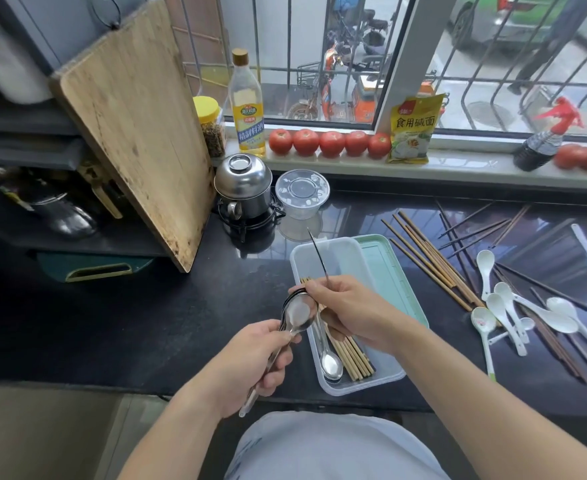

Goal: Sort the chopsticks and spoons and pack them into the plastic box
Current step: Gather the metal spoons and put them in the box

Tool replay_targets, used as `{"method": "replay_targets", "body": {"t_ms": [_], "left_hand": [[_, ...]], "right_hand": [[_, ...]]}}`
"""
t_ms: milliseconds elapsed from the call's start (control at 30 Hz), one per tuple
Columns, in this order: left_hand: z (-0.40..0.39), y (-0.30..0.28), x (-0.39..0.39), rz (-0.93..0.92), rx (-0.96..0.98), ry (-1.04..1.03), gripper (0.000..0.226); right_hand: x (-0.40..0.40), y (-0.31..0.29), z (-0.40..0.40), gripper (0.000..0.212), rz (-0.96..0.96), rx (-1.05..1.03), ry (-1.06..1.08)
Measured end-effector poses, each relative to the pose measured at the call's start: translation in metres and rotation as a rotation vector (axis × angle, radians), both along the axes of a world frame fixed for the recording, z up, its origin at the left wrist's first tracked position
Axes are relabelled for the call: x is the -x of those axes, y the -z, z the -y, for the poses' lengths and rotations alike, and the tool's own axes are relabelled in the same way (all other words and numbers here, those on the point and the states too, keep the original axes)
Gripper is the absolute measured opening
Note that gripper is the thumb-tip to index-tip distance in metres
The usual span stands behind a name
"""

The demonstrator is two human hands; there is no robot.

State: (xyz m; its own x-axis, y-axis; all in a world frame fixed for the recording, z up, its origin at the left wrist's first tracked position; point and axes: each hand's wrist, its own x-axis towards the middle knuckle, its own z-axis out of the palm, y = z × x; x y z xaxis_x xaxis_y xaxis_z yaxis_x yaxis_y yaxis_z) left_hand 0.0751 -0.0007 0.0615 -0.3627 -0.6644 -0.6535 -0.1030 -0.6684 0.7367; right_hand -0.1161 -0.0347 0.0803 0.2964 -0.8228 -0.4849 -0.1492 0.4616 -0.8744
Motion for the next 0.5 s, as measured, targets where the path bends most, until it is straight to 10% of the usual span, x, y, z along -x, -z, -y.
{"method": "replay_targets", "body": {"t_ms": [500], "left_hand": [[0.004,0.009,0.000,0.430,0.311,0.179,0.030]], "right_hand": [[-0.007,0.011,0.006,0.023,-0.598,0.446,-0.017]]}}
